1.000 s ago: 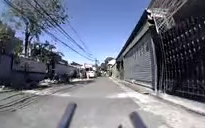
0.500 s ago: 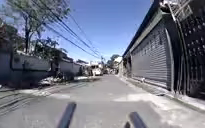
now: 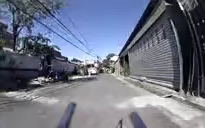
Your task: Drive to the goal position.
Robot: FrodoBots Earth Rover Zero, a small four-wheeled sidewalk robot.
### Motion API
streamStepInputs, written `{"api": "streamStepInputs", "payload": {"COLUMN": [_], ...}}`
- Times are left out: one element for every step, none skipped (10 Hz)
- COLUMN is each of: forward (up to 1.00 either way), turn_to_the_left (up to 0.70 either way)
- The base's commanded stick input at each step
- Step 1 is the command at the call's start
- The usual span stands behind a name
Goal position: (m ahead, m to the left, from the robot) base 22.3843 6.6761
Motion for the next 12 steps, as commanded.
{"api": "streamStepInputs", "payload": {"forward": [1.0, 1.0, 1.0, 1.0, 1.0, 1.0, 1.0, 1.0, 1.0, 1.0, 1.0, 1.0], "turn_to_the_left": [0.04, 0.0, 0.01, 0.05, 0.02, 0.17, 0.17, 0.15, 0.14, 0.11, 0.03, 0.0]}}
